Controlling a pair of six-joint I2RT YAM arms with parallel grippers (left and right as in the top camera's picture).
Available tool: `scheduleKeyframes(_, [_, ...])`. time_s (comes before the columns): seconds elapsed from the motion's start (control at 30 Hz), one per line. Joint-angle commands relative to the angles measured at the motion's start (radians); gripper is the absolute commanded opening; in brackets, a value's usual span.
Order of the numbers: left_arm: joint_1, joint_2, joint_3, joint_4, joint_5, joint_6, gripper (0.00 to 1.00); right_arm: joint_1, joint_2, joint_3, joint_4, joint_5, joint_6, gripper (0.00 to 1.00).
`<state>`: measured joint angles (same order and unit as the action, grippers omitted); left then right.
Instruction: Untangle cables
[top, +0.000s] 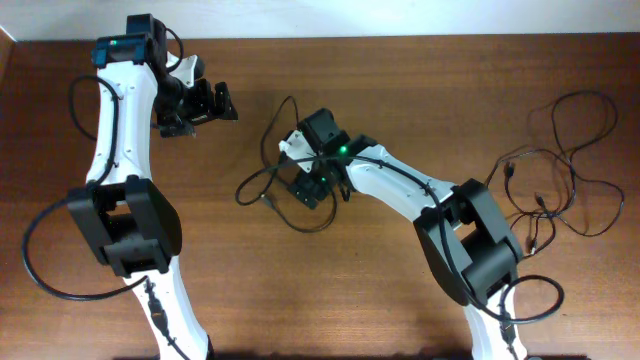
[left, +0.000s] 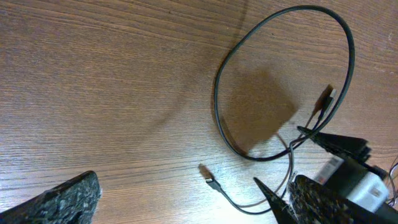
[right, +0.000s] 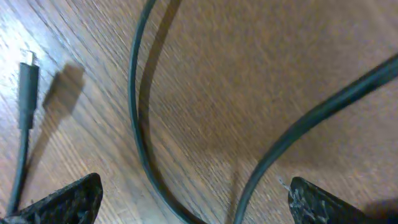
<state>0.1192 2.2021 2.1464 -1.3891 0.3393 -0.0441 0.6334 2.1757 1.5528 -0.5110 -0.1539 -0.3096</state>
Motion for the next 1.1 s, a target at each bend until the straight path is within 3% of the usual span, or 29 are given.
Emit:
scheduleKeyframes(0.0, [0.002,-0.001,0.014,0.000,-0.008,0.023,0.99,-0.005,0.056,-0.001,-0.023,0.005,0.011,0.96])
scheduleKeyframes(0.07, [0.002,-0.001,0.014,0.000,-0.008,0.023,0.99,-0.005,0.079,-0.001,-0.074,0.005,0.011,0.95])
scheduleKeyframes(0.1, [0.002,-0.001,0.014,0.000,-0.007,0.023,0.99,-0.005,0.088,-0.001,-0.106,0.005,0.011,0.88])
scheduleKeyframes(0.13, [0.002,-0.001,0.014,0.000,-0.008,0.023,0.99,-0.005,0.091,-0.002,-0.128,0.005,0.011,0.78])
scheduleKeyframes(0.17, [0.002,-0.001,0.014,0.000,-0.007,0.023,0.99,-0.005,0.092,-0.002,-0.146,0.005,0.002,0.57])
scheduleKeyframes(0.2, [0.002,-0.001,0.014,0.000,-0.008,0.023,0.99,-0.005,0.092,-0.002,-0.154,0.005,-0.015,0.46])
scheduleKeyframes(0.27, [0.002,-0.001,0.014,0.000,-0.008,0.023,0.99,-0.005,0.092,-0.002,-0.156,0.005,-0.019,0.41])
scheduleKeyframes(0.33, [0.002,-0.001,0.014,0.000,-0.008,0.023,0.99,-0.005,0.092,-0.002,-0.178,0.005,-0.020,0.29])
scheduleKeyframes(0.37, [0.002,-0.001,0.014,0.000,-0.007,0.023,0.99,-0.005,0.092,-0.002,-0.188,0.005,-0.020,0.29])
scheduleKeyframes(0.53, [0.002,-0.001,0.014,0.000,-0.007,0.023,0.99,-0.005,0.046,0.055,-0.348,-0.048,0.039,0.05])
scheduleKeyframes(0.7, [0.002,-0.001,0.014,0.000,-0.008,0.023,0.99,-0.005,-0.006,0.407,-0.756,-0.082,0.037,0.04])
scheduleKeyframes(0.83, [0.002,-0.001,0.014,0.000,-0.008,0.023,0.99,-0.006,-0.015,0.664,-0.967,-0.081,0.037,0.04])
scheduleKeyframes(0.93, [0.002,-0.001,0.014,0.000,-0.008,0.023,0.99,-0.001,-0.014,0.700,-0.984,-0.082,0.038,0.04])
scheduleKeyframes(1.07, [0.002,-0.001,0.014,0.000,-0.007,0.023,0.99,0.015,-0.011,0.602,-0.999,-0.071,0.037,0.04])
